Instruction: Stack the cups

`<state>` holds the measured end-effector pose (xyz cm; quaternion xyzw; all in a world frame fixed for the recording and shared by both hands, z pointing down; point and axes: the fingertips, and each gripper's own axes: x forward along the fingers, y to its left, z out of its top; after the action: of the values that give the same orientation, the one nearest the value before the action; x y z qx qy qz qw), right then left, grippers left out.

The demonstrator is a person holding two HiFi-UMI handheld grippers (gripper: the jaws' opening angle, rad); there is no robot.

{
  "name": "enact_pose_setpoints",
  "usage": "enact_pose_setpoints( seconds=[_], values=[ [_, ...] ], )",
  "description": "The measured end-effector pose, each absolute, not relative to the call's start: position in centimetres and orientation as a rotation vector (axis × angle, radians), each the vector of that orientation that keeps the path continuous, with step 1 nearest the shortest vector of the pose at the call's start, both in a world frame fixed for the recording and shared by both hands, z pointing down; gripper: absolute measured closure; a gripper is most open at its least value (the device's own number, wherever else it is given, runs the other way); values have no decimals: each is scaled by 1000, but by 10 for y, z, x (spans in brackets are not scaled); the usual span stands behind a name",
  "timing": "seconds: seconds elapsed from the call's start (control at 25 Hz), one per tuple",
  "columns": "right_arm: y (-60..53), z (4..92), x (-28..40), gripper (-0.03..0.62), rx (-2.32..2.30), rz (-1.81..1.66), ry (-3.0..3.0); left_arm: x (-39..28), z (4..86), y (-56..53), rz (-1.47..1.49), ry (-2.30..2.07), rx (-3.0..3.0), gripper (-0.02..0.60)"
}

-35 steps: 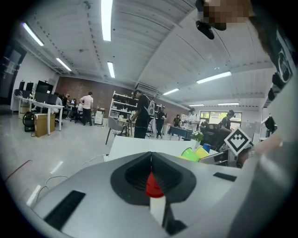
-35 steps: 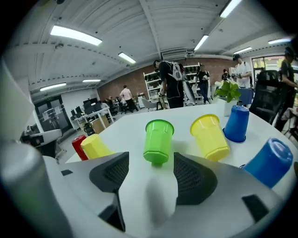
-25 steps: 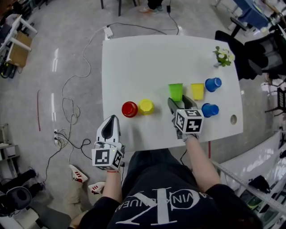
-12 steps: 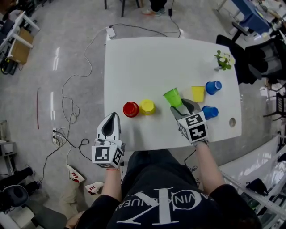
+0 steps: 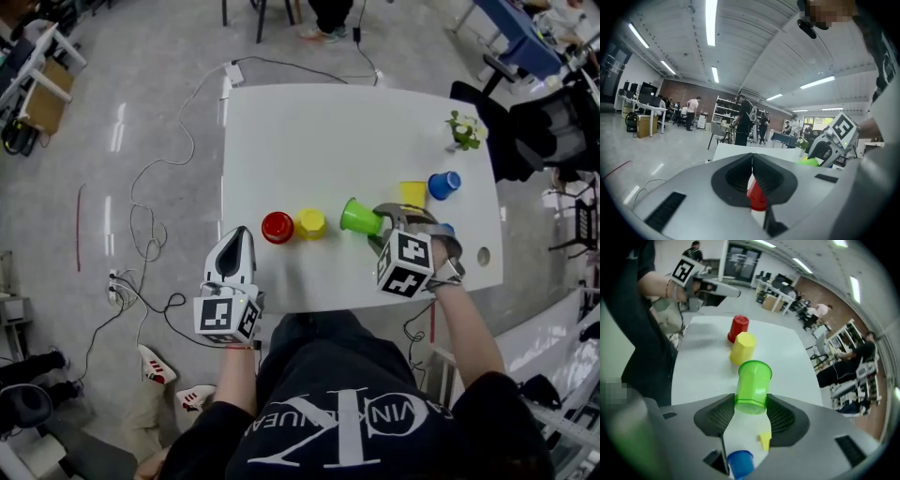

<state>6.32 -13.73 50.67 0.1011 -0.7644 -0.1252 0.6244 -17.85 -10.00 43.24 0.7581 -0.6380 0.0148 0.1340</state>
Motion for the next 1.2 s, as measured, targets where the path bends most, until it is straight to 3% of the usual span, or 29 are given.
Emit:
enact_pose_setpoints(
  seconds=[0.36,0.64,0.96,1.2],
  values=[
    [-150,518,53,368,-283,-968,-1101,-185,434,-88,30,-1872,2171,577],
    [-140,525,38,364,-496,-1152,-956,-195,435,-78,18,-1908,2123,577],
    [-122,497,22,286,-340,-939,-1436,-196,435,-79,-4,-1905,2118,577],
    [-152,470,21,289,283,-213,-2090,-186,433,-84,-8,-1875,2141,577]
  ],
)
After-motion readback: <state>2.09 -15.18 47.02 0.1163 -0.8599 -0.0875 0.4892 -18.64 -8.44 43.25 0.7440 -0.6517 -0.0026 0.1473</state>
